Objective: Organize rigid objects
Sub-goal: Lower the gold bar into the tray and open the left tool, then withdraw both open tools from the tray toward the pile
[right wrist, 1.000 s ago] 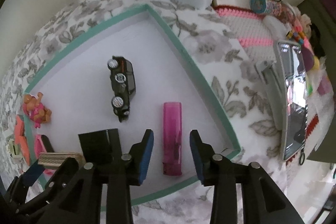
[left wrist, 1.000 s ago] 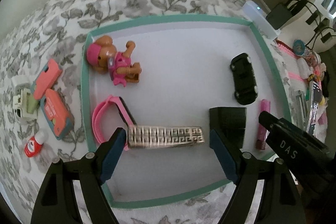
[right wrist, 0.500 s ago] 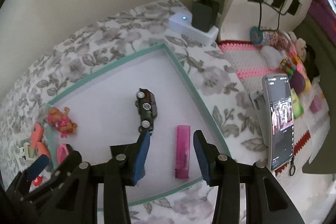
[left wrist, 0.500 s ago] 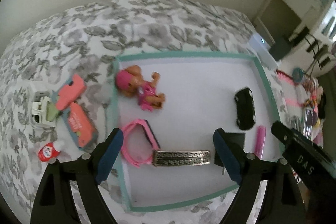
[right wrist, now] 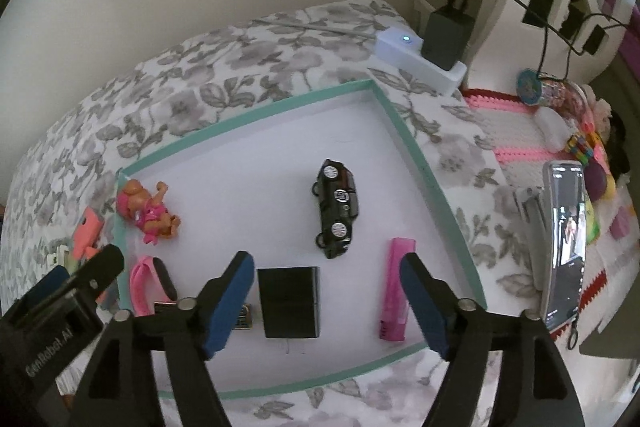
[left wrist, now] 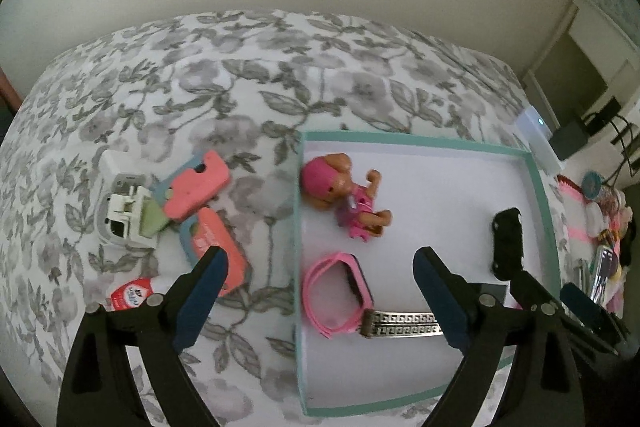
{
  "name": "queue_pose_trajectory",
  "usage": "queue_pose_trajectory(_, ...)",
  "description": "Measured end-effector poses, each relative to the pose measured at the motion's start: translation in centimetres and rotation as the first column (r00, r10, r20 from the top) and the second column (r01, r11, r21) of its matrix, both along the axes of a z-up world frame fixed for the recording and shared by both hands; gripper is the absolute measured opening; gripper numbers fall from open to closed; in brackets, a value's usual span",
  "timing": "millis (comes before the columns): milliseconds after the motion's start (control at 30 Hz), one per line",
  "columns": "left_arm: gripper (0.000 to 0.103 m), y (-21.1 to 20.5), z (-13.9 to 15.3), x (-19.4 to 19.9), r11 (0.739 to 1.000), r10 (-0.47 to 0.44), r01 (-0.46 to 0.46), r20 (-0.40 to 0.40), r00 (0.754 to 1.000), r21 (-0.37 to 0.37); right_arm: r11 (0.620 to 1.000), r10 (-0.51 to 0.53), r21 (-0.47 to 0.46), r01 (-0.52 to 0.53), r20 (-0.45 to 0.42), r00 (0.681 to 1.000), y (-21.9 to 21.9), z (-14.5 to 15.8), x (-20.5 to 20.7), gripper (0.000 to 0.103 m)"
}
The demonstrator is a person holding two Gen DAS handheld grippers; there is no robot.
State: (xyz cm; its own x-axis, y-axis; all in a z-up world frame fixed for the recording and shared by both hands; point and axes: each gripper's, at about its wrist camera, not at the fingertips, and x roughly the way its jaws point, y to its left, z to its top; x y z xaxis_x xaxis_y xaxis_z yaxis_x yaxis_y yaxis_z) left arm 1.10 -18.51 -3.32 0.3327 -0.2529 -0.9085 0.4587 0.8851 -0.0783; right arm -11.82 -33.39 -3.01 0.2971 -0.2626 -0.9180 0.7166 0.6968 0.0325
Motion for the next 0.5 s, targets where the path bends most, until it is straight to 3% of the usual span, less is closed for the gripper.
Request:
queue_pose_trajectory(233, 0.094, 1.7, 0.6, 1.1, 0.999, 0.049, -0.048, 0.023, 0.999, -0.021, 1.0, 0.016, -0.006, -0.016, 0.016, 1.0, 0.5, 0.0, 0.4, 0.102)
queue_pose_trajectory(400, 0.094, 3.0, 0.9, 1.9, 0.997, 0.071, -0.07, 0.055, 0.996, -0.028, 0.999, 0.045, -0.023, -0.044, 0.033, 0.998, 1.1, 0.1, 0.9, 0.103)
queue_pose_trajectory(500, 0.094, 3.8, 0.8, 2.5, 0.997, 0.074, -0.075, 0.084, 0.994, 0.008, 0.998, 0.061, -0.028, -0.06, 0.046, 0.997, 1.5, 0.3, 1.3, 0.103)
